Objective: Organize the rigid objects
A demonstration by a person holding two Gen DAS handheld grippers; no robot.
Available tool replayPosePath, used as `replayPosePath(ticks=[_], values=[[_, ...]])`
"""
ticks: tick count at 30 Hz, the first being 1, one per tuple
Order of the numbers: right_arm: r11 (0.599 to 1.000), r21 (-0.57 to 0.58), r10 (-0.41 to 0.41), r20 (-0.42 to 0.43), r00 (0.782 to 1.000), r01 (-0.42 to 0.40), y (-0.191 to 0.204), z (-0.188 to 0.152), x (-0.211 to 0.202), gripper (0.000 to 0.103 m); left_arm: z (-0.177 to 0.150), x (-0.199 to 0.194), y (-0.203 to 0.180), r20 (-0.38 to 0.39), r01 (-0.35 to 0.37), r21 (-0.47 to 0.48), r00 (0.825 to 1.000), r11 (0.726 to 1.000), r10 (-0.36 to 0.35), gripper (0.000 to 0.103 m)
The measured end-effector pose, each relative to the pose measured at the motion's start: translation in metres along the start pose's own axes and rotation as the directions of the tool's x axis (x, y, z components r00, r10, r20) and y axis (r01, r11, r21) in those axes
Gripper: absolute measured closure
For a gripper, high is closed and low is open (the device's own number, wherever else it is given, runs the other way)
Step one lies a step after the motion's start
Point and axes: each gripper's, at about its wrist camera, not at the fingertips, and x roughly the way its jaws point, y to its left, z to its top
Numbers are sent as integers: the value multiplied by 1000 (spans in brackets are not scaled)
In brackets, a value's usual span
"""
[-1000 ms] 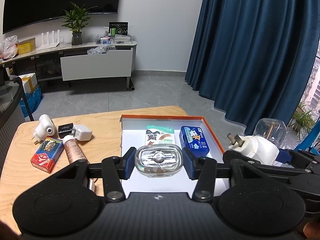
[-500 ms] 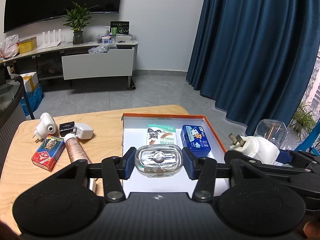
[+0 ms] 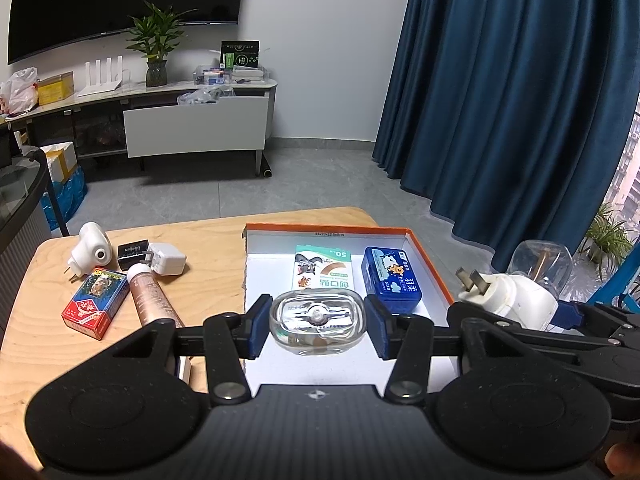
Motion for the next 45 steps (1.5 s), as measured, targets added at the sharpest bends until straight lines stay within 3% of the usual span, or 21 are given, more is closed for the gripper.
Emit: replayPosePath(ticks=[45], values=[[1000, 9, -5, -18, 1000, 5, 1, -5, 4, 15, -3, 2, 1, -8, 1, -7, 1000, 1000, -1, 53]])
